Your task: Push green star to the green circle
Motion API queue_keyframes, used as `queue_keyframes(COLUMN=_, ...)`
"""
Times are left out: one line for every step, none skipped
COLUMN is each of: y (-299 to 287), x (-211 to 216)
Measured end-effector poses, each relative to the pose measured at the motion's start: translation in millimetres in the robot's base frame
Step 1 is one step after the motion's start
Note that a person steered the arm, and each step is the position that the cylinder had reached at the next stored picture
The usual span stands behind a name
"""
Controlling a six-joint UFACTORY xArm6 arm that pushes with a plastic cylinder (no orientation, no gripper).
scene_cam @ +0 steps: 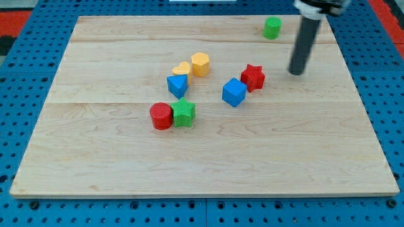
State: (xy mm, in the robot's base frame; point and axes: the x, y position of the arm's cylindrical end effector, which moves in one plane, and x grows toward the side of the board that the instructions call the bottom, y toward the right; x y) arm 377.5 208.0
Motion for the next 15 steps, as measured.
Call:
queue_keyframes(y=-3, x=60)
queue_keyframes(y=-74, x=118)
queue_keyframes(y=-135, x=158)
queue_keyframes(y=-191, x=159)
queue_keyframes(y=-223, x=157)
queue_keyframes(y=-258, x=147)
queue_keyframes(y=-261, x=122)
queue_keyframes(y=-247, x=103)
queue_keyframes(y=-252, x=85)
queue_keyframes(y=-255, x=75)
queue_keyframes(y=-267, x=69)
queue_keyframes(y=-300, x=67)
queue_keyframes(y=-243, x=60)
queue_keyframes(y=-189, x=46)
queue_keyframes(y=-163, x=38)
